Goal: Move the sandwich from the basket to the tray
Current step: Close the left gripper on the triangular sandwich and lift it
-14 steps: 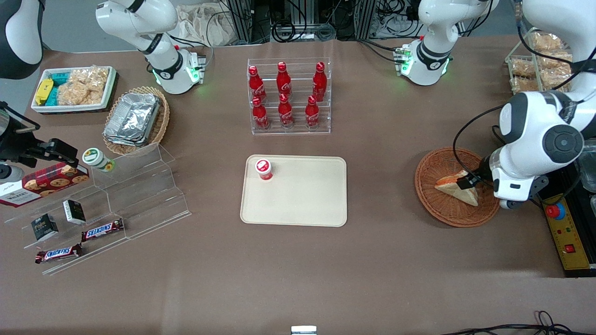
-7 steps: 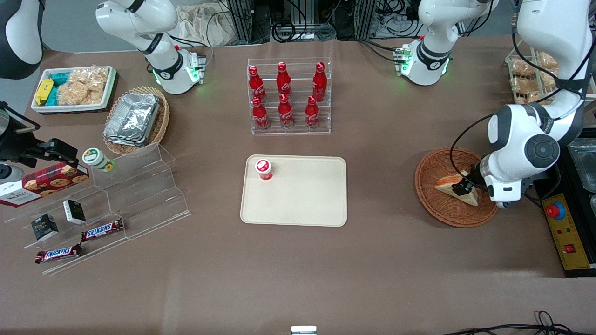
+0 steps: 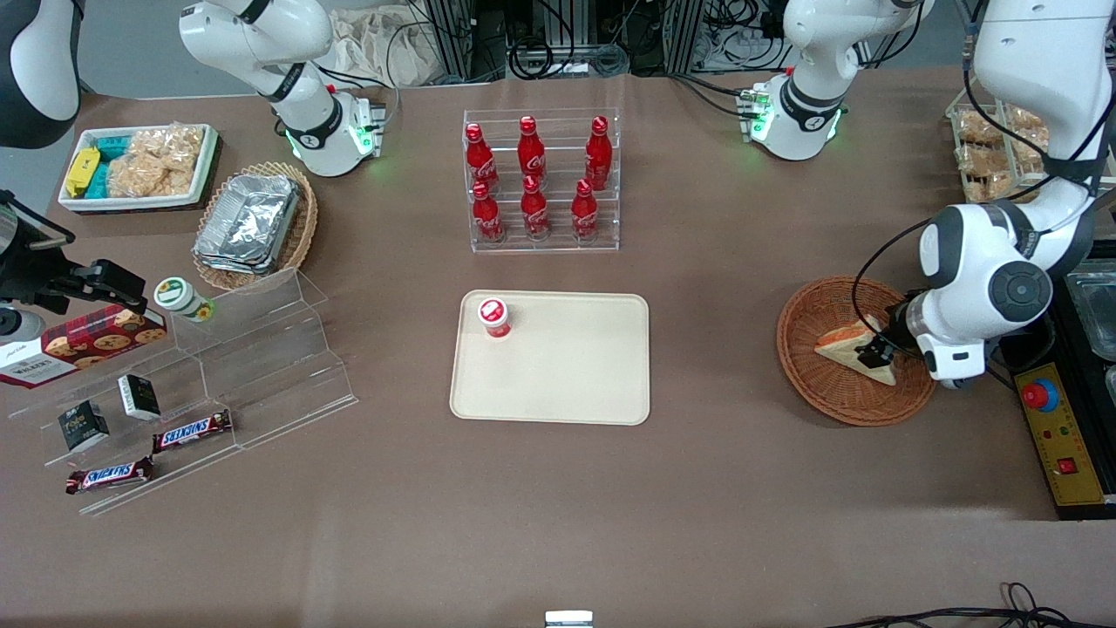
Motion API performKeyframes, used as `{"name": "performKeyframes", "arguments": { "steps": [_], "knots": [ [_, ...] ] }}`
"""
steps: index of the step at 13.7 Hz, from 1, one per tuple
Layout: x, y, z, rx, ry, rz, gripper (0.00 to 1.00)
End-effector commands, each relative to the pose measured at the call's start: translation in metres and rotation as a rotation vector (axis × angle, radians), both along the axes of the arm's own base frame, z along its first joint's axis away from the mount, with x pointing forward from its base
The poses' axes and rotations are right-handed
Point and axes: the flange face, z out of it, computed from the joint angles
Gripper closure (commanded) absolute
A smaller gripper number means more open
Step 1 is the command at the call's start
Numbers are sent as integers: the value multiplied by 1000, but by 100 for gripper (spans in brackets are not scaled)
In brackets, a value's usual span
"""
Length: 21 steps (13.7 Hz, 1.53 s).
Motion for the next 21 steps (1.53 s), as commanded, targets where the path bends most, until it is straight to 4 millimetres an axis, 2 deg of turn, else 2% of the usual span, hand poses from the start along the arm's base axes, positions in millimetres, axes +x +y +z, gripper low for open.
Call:
{"name": "performKeyframes", "arguments": {
  "steps": [1,2,3,4,8,10,12,13,14,16,17,18,19,21],
  "knots": [
    [4,-6,-20,7,-12,20,1],
    [9,-6,-20,6,-18,33,32],
    [11,-7,-18,12,-27,77,74],
    [11,-6,-13,19,-29,105,100],
    [26,-3,28,35,-28,70,100],
    [39,-10,67,27,30,-23,100],
    [61,-21,117,17,43,-63,100],
    [69,-35,145,12,52,-83,100],
    [75,-50,174,-3,54,-127,100],
    [83,-88,219,-115,35,-209,100],
    [82,-112,234,-167,19,-267,100],
    [78,-141,240,-191,6,-342,100],
    [74,-172,236,-217,10,-431,100],
    [74,-240,219,-267,21,-557,100]
  ]
}}
